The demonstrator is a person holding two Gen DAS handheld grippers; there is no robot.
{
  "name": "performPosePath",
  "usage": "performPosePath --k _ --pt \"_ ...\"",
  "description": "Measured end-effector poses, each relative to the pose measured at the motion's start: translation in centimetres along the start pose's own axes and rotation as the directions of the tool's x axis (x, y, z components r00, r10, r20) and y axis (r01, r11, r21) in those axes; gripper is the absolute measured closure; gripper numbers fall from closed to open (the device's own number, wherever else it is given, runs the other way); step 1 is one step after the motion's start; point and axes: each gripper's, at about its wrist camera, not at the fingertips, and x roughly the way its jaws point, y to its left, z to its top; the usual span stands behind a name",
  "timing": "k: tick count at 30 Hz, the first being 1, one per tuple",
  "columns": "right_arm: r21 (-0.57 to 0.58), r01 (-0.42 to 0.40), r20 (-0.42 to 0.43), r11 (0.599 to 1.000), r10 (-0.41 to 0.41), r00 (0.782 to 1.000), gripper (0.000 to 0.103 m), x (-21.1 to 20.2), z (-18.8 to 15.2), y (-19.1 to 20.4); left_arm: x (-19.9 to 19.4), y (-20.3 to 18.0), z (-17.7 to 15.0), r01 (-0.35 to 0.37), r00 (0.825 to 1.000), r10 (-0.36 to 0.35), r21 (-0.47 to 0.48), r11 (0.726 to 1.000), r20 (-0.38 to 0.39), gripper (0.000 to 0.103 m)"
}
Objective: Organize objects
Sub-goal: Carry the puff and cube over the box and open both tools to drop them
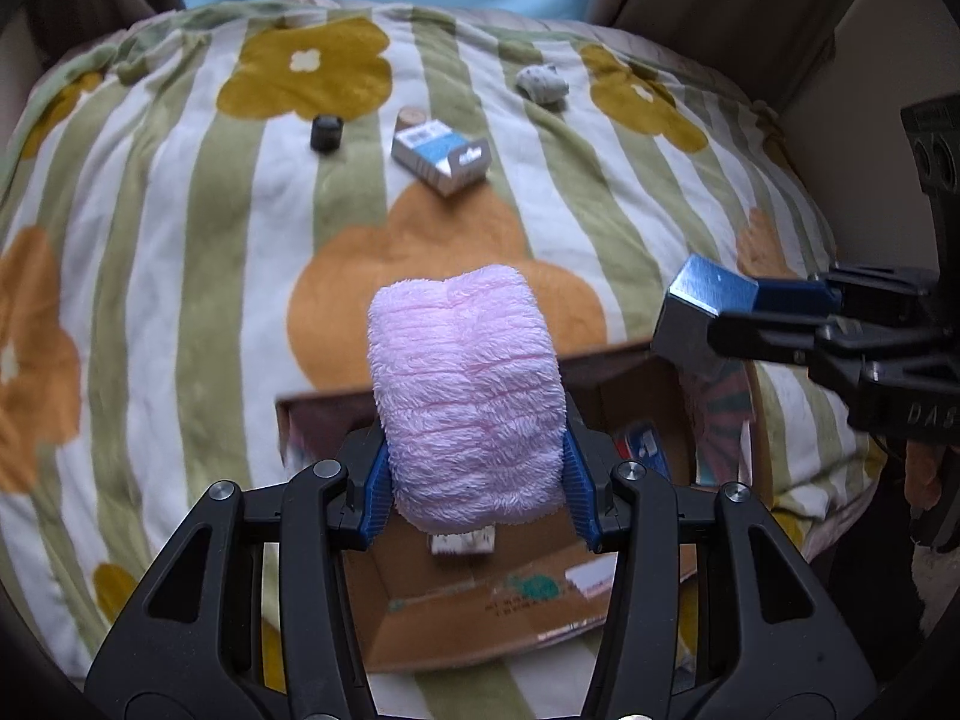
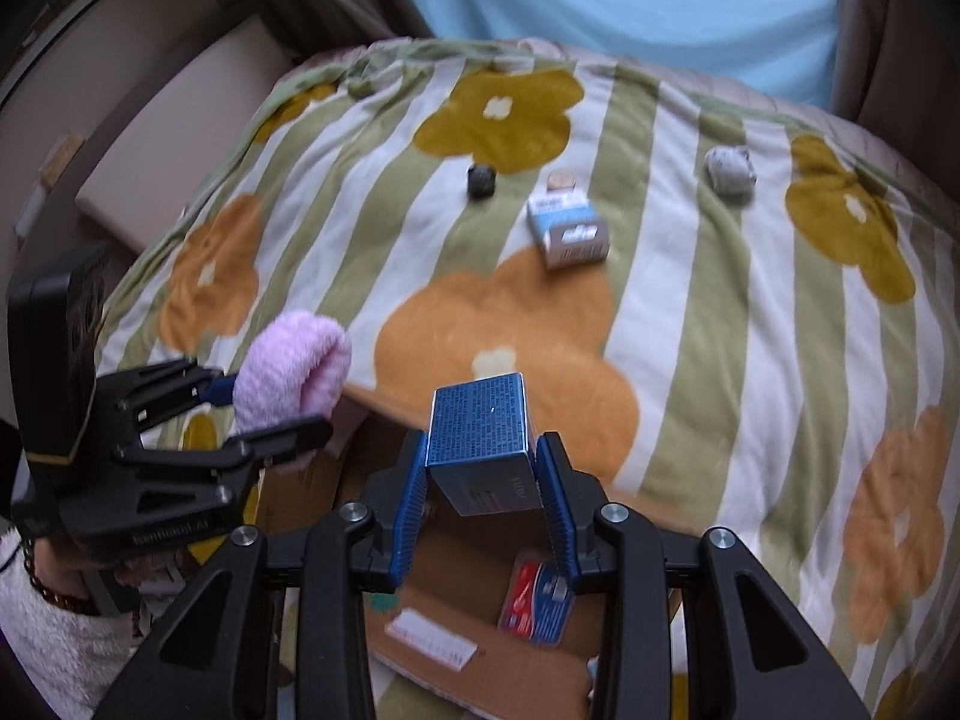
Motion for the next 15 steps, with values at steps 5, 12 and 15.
performPosePath --k 5,12,15 --pt "-0.011 -0.024 -0.041 1.000 0.024 0.999 0.069 1.6 -2.9 0.4 1.8 0.3 -2.3 0.008 0.999 -0.009 -0.016 1.000 -0.039 0.060" --pt "0.018 -0.035 -0.075 0.999 0.036 0.997 0.069 5.1 -5.7 -0.3 5.3 0.6 -4.6 0.017 0.997 -0.019 -0.028 0.999 -0.077 0.060" --pt "0.036 -0.041 -0.092 0.999 0.044 0.995 0.069 6.3 -6.5 -0.6 5.7 0.9 -4.9 0.022 0.996 -0.025 -0.040 0.999 -0.081 0.060"
